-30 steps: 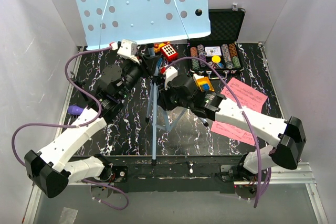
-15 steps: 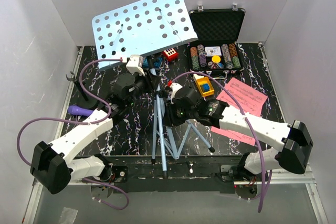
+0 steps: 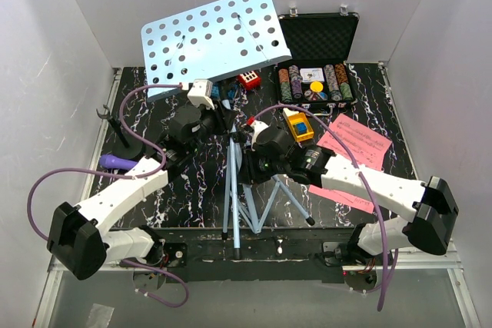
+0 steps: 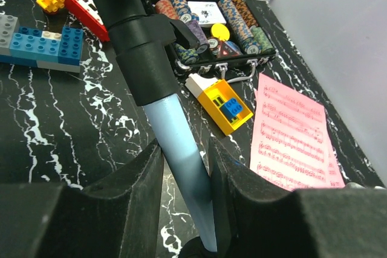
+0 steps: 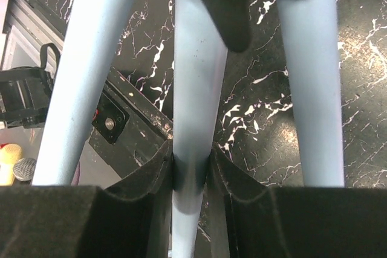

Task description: Pack up the instrument practice props

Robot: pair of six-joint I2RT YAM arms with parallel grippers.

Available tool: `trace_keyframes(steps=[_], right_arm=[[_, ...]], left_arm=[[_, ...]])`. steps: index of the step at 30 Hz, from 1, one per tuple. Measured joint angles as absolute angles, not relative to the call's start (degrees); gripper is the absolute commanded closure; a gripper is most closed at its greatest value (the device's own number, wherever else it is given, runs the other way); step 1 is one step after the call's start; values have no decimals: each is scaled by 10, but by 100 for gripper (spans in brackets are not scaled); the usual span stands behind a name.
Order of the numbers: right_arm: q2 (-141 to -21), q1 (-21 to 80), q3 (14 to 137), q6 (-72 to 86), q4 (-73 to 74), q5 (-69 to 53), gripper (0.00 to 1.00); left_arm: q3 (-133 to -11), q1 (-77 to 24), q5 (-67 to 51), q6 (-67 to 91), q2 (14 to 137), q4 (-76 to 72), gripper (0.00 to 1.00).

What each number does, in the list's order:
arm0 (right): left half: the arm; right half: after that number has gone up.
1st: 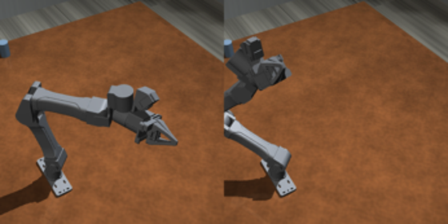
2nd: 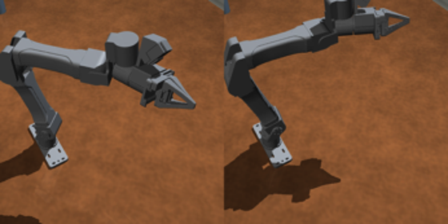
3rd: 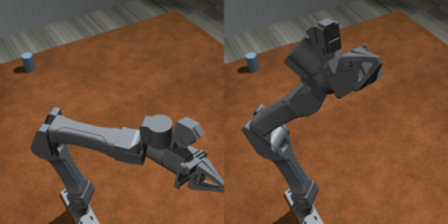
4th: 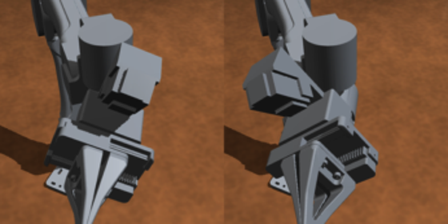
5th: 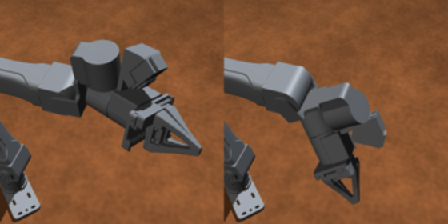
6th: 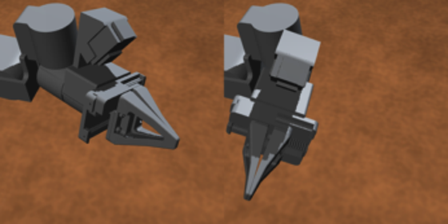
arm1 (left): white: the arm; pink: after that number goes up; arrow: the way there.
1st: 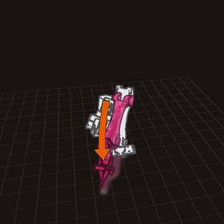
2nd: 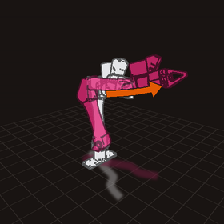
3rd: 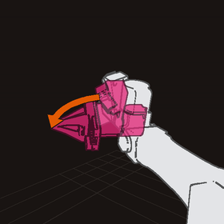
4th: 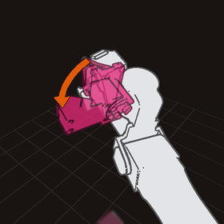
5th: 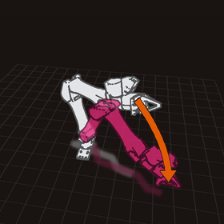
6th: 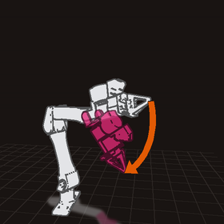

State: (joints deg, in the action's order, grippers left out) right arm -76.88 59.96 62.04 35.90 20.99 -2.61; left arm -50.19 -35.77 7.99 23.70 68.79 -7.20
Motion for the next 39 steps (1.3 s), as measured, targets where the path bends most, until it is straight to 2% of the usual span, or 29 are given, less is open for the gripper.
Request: trace_keyframes(steps=[8, 18, 27, 35, 39], right_arm=[[-761, 600, 659, 359, 240, -16, 99], [-754, 602, 659, 357, 230, -3, 99], [-757, 605, 629, 348, 181, 0, 99], [-812, 609, 607, 339, 140, 6, 99], [-819, 607, 583, 332, 95, 6, 99]], left_arm=[[-588, -358, 101, 204, 700, 33, 100], [-599, -358, 113, 194, 696, 45, 100], [-554, -356, 123, 176, 677, -2, 100], [-437, -352, 142, 151, 661, -133, 100], [-415, -349, 145, 148, 661, -164, 100]])
